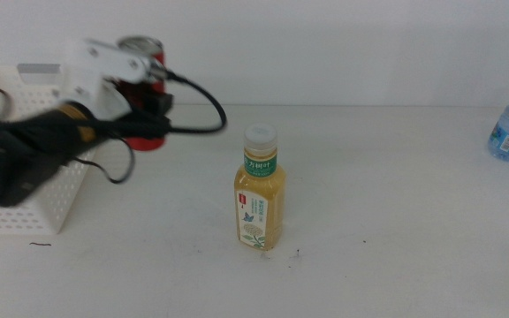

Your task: Use arms to grab the bottles and put them into the dustbin to the left of the table.

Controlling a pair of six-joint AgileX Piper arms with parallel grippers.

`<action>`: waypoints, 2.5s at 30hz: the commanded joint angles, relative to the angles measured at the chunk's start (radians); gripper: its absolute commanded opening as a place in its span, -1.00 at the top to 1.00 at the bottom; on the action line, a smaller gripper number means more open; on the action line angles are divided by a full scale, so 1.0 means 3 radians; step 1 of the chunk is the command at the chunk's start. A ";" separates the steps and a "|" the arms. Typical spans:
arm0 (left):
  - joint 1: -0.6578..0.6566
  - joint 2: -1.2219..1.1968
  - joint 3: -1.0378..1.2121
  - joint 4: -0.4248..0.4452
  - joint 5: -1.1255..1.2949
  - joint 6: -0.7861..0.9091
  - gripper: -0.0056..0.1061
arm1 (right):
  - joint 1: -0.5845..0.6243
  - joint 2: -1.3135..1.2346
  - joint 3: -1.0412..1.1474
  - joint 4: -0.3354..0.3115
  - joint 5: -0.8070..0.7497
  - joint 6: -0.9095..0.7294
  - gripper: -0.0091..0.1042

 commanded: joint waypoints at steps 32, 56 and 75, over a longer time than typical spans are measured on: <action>0.1181 -0.0232 -0.2329 -0.2652 0.4267 0.2569 0.58 | -0.0018 -0.0013 0.0013 -0.0036 -0.0022 -0.0014 -0.80; 0.1612 0.1497 -0.3219 -0.2124 0.5069 0.2581 0.52 | -0.0018 -0.0013 0.0013 -0.0036 -0.0022 -0.0014 -0.80; 0.1586 0.1243 -0.3222 -0.2175 0.5107 0.2230 -0.78 | -0.0018 -0.0013 0.0013 -0.0036 -0.0022 -0.0014 -0.80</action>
